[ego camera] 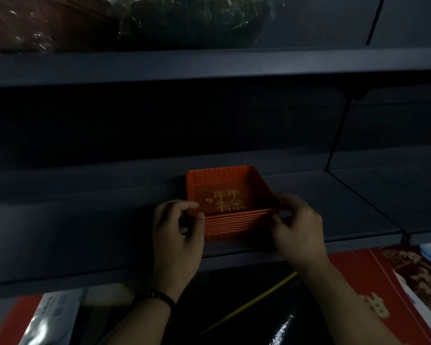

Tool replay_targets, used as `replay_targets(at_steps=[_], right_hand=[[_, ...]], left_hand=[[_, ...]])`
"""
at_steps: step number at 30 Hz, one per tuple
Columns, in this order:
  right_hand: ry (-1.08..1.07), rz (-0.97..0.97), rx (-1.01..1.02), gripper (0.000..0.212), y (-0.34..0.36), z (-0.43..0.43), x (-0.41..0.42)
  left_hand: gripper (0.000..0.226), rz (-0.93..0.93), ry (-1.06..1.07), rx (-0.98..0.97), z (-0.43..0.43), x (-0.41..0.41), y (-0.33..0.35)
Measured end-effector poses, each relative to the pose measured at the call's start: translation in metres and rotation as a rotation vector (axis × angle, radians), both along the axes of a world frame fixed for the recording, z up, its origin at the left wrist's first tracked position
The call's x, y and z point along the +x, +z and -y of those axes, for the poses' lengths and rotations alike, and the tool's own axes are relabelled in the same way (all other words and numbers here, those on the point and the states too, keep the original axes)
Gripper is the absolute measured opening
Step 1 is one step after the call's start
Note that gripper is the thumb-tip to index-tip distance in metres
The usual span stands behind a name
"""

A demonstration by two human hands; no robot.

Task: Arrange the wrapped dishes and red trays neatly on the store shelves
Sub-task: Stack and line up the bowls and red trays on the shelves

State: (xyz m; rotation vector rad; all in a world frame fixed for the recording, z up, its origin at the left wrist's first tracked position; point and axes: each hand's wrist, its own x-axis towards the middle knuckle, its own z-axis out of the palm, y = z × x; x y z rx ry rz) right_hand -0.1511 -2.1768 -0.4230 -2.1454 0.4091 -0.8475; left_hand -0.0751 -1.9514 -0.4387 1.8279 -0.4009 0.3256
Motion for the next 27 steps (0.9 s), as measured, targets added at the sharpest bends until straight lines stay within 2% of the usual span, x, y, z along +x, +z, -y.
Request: replay_targets(at_steps=[4, 7, 9, 11, 14, 21, 27], right_hand=[[-0.011, -0.027, 0.24, 0.035, 0.002, 0.002, 0.001], [0.02, -0.107, 0.547, 0.033, -0.003, 0.008, 0.013], [0.064, -0.14, 0.738, 0.037, -0.005, 0.008, 0.019], [0.11, -0.127, 0.838, 0.043, -0.004, 0.009, 0.021], [0.173, -0.083, 0.88, 0.037, -0.002, 0.007, 0.021], [0.142, 0.058, 0.88, 0.023, 0.01, -0.005, 0.006], [0.108, 0.138, 0.86, 0.032, 0.038, -0.019, -0.037]], left_hand=[[0.034, -0.176, -0.005, -0.086, 0.0, 0.003, 0.004], [0.053, -0.395, -0.097, -0.175, -0.003, 0.015, -0.001], [0.047, -0.527, -0.176, -0.261, 0.0, 0.022, -0.004], [0.033, -0.555, -0.24, -0.3, 0.004, 0.025, -0.003], [0.033, -0.541, -0.229, -0.315, 0.009, 0.025, 0.0], [0.03, -0.547, -0.207, -0.366, 0.006, 0.011, 0.017], [0.032, -0.47, -0.256, -0.34, -0.003, -0.032, 0.044]])
